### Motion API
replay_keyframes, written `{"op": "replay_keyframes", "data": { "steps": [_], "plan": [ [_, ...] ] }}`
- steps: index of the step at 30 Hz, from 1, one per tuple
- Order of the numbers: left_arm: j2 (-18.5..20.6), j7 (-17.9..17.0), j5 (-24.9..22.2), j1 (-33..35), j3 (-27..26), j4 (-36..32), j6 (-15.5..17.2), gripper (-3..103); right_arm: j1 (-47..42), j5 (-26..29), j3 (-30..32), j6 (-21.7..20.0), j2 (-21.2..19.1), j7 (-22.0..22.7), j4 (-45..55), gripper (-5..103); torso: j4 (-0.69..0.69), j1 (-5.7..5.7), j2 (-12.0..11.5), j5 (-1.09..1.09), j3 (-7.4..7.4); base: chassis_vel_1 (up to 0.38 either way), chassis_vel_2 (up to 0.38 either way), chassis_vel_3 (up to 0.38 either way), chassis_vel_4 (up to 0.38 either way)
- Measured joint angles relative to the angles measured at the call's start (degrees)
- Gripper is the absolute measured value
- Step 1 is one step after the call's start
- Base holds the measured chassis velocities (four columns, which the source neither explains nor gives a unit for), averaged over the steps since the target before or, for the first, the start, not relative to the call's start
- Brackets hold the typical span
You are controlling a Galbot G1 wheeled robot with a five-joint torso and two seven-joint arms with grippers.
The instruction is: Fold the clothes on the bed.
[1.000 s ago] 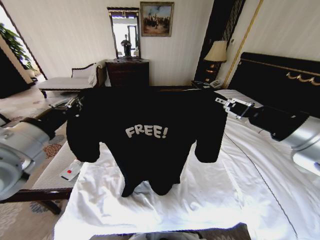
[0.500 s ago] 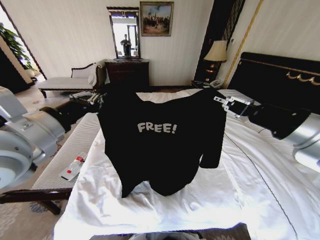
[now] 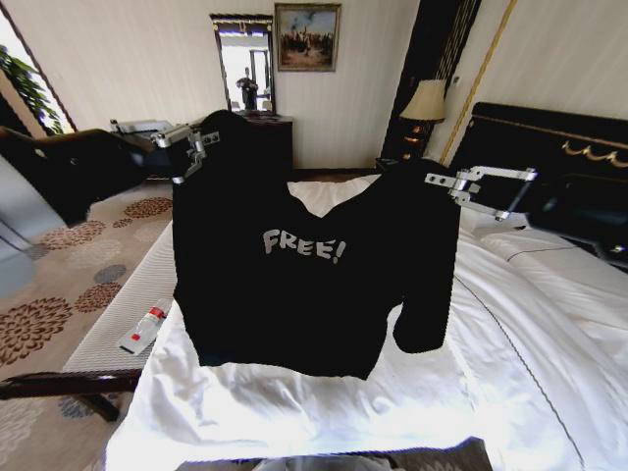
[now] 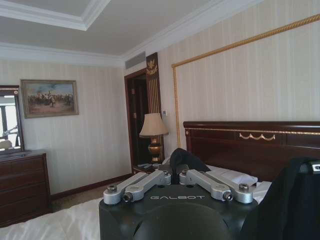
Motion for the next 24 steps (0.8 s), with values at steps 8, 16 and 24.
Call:
{"op": "replay_keyframes", "data": {
  "steps": [8,16,24],
  "plan": [
    [-2.24,-3.03,-2.34,0.02,0.13,0.01,2.73,2,0.25,2.44,1.16,-0.41,-0.90,1.11,-0.01,1,0.00,0.00,0.00,-0.03,0.00,0.000,0.000,0.000,0.000],
    [-5.04,-3.66,5.44,0.49,10.23,0.08,1.56,2,-0.25,-3.81,-8.87,-1.10,4.22,2.54,-0.07,1,0.00,-0.01,0.00,-0.02,0.00,0.000,0.000,0.000,0.000],
    [-9.03,0.92,28.41,4.73,31.93,0.16,-2.01,2,-2.90,-21.70,-27.24,-1.39,12.54,-0.87,-0.18,1,0.00,0.01,-0.01,-0.02,0.02,0.000,0.000,0.000,0.000]
  ]
}}
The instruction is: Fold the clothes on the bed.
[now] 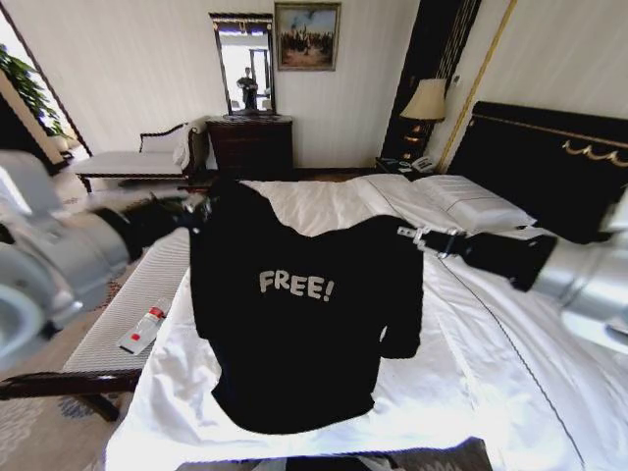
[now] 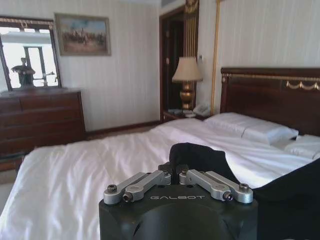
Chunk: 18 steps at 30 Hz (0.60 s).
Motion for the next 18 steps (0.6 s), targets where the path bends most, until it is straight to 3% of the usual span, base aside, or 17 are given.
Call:
{"op": "replay_keyframes", "data": {
  "steps": [4,5,10,15,18],
  "plan": [
    [-2.39,0.56,8.08,-0.34,9.27,0.07,-0.59,2,1.79,-11.06,-10.75,0.19,2.84,-3.68,-0.03,1,-0.01,-0.01,0.01,0.00,-0.01,0.000,0.000,0.000,0.000],
    [-2.39,0.56,8.08,-0.34,9.27,0.07,-0.59,2,1.79,-11.06,-10.75,0.19,2.84,-3.68,-0.03,1,-0.01,-0.01,0.01,0.00,-0.01,0.000,0.000,0.000,0.000],
    [-5.91,2.26,18.70,-2.47,21.35,0.08,-1.82,2,5.69,-22.45,-23.19,1.64,6.46,-8.64,-5.97,1,0.00,-0.01,0.00,0.00,-0.01,0.000,0.000,0.000,0.000],
    [-9.57,2.89,24.04,-3.77,27.48,1.22,-2.53,2,10.20,-27.46,-31.15,2.40,9.59,-10.33,-11.77,1,-0.01,-0.01,0.00,0.02,-0.01,0.000,0.000,0.000,0.000],
    [-13.66,2.88,28.11,-5.80,33.32,3.69,-3.10,2,16.08,-30.23,-40.54,2.40,13.10,-10.10,-16.23,1,0.03,-0.01,0.00,0.00,-0.01,0.000,0.000,0.000,0.000]
  ]
}}
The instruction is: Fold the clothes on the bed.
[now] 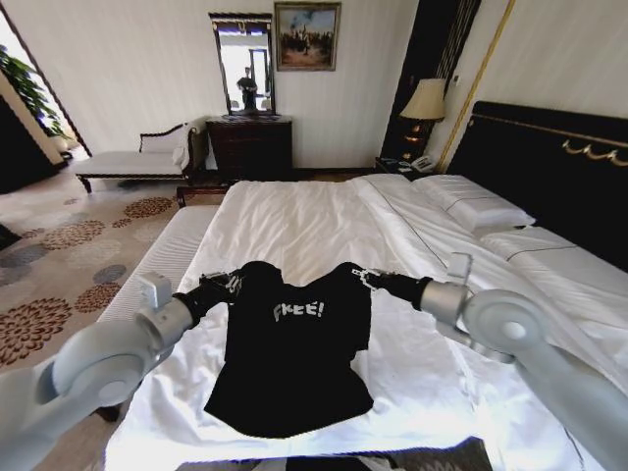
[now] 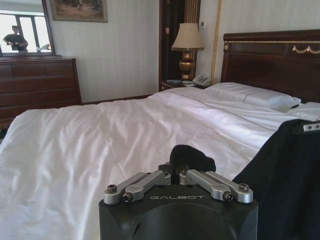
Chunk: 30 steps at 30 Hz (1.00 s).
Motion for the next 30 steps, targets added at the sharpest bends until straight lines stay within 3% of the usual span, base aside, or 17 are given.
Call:
{"op": "replay_keyframes", "data": {
  "steps": [2,6,7,11,13,24,26,29,30],
  "plan": [
    [-0.61,-0.01,0.56,-0.79,1.31,0.59,-0.03,2,0.77,-0.59,-1.36,0.00,0.48,0.04,-0.71,1,0.00,0.00,0.00,-0.01,0.00,0.000,0.000,0.000,0.000],
    [-6.26,0.28,4.04,-6.44,10.04,7.94,-0.29,2,4.57,-5.14,-8.39,-0.03,4.81,-0.19,-8.48,1,-0.03,0.00,0.00,0.02,-0.01,0.000,0.000,0.000,0.000],
    [-6.26,0.28,4.04,-6.44,10.04,7.94,-0.29,2,4.57,-5.14,-8.39,-0.03,4.81,-0.19,-8.48,1,-0.03,0.00,0.00,0.02,-0.01,0.000,0.000,0.000,0.000],
    [-13.33,0.81,8.00,-14.51,20.09,19.81,-0.89,2,8.14,-10.41,-13.04,0.30,9.40,-1.85,-19.62,1,-0.04,0.01,0.00,0.01,0.00,0.000,0.000,0.000,0.000],
    [-14.28,0.88,8.22,-15.68,21.26,21.32,-0.93,2,8.79,-10.87,-13.57,0.46,9.97,-1.94,-20.89,1,-0.03,0.01,0.00,0.00,0.00,0.000,0.000,0.000,0.000],
    [-31.46,3.16,11.95,-37.45,35.32,50.08,-1.67,2,22.13,-16.98,-21.04,1.73,18.33,-5.82,-46.65,1,-0.04,0.02,-0.01,0.02,0.02,0.000,0.000,0.000,0.000],
    [-32.23,3.29,11.95,-38.40,35.95,51.28,-1.71,2,22.77,-17.28,-21.36,1.92,18.88,-5.91,-48.04,1,-0.04,0.03,-0.01,0.02,0.02,0.000,0.000,0.000,0.000],
    [-37.54,4.89,12.90,-44.42,39.18,60.99,-2.32,2,26.14,-19.02,-22.38,2.85,22.62,-6.80,-56.37,1,-0.04,0.01,-0.01,0.02,0.01,0.000,0.000,0.000,0.000],
    [-37.54,4.89,12.90,-44.42,39.18,60.99,-2.32,2,26.14,-19.02,-22.38,2.85,22.62,-6.80,-56.37,1,-0.04,0.01,-0.01,0.02,0.01,0.000,0.000,0.000,0.000]
  ]
}}
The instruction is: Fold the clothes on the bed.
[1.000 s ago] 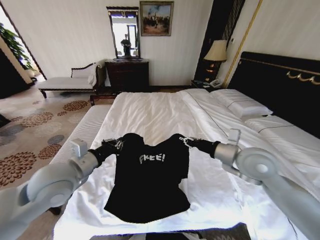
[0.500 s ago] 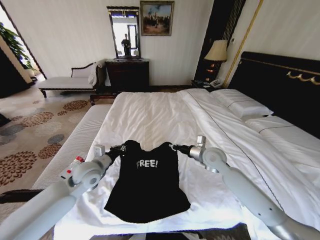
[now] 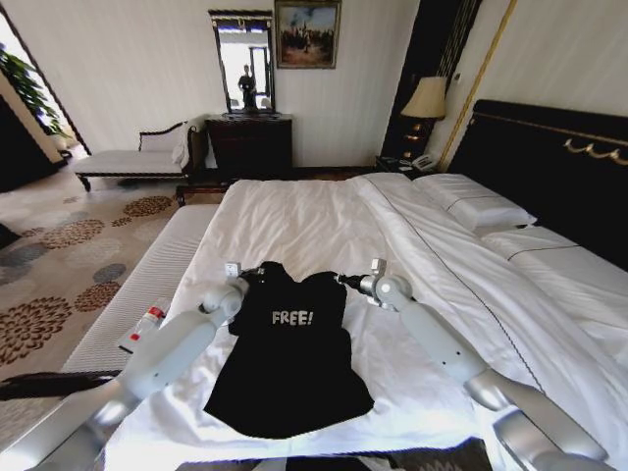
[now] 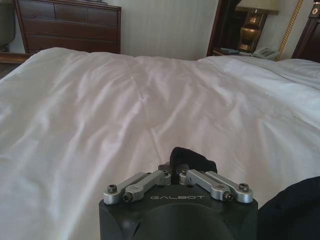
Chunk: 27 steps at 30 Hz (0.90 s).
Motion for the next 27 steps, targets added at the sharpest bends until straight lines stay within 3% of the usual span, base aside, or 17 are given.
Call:
{"op": "replay_keyframes", "data": {
  "steps": [4,10,13,19,27],
  "plan": [
    [-5.82,1.86,2.05,-5.53,1.63,12.50,-0.72,2,3.74,-2.52,-0.43,1.69,4.70,-1.78,-10.20,1,0.02,0.00,0.00,0.01,0.00,0.000,0.000,0.000,0.000],
    [-12.10,5.46,5.04,-9.21,2.23,23.78,-2.47,2,7.09,-3.95,0.71,4.34,6.95,-4.92,-17.81,1,0.04,0.00,0.00,0.00,0.00,0.000,0.000,0.000,0.000],
    [-18.15,8.17,8.40,-12.45,2.45,34.22,-4.60,2,10.75,-7.20,1.04,7.91,8.27,-8.17,-24.57,1,-0.01,-0.02,0.00,-0.01,-0.01,0.000,0.000,0.000,0.000],
    [-22.46,11.09,10.64,-16.01,2.47,43.49,-6.45,2,14.41,-9.00,1.88,8.49,10.13,-8.87,-31.46,1,0.00,-0.01,0.01,0.00,0.00,0.000,0.000,0.000,0.000],
    [-23.58,12.33,11.70,-17.56,0.45,48.75,-7.20,2,16.39,-12.05,2.57,9.54,12.93,-9.37,-36.61,1,0.01,-0.02,0.01,-0.01,-0.01,0.000,0.000,0.000,0.000]
  ]
}}
